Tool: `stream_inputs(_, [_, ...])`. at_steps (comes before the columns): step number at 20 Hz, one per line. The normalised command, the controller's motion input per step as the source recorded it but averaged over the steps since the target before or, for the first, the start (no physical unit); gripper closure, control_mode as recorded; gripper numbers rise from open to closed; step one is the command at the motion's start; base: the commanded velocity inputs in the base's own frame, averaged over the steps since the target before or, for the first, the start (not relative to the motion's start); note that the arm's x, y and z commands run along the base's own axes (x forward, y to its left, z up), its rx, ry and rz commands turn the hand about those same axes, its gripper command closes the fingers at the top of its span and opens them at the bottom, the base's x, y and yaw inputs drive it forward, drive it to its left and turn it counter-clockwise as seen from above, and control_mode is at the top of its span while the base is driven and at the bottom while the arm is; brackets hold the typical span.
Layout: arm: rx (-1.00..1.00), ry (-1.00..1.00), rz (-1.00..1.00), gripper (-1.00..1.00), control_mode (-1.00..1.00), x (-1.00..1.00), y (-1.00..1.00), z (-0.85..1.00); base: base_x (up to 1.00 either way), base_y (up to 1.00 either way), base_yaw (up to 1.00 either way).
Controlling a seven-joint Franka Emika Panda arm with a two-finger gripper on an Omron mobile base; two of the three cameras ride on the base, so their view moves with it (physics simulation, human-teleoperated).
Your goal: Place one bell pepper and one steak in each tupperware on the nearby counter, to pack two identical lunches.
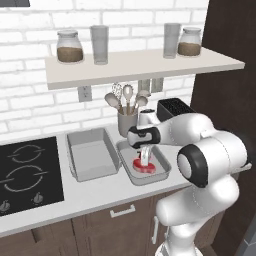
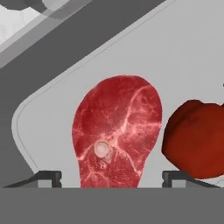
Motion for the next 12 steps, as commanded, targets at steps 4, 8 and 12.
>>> stream_inputs(4, [-0.01,0.00,-0.07,-1.00,-1.00,-0.03,0.00,0.40,0.00,0.00,0.00])
stream_inputs(8, [0.01,-0.06,-0.23,-1.00,-1.00,-0.73,-0.14,0.49,0.00,0.00,0.00])
stream_inputs(12, [0.06,-0.15,-0.42,-1.00,-1.00,-0.94,-0.16,0.32,0.00,0.00,0.00])
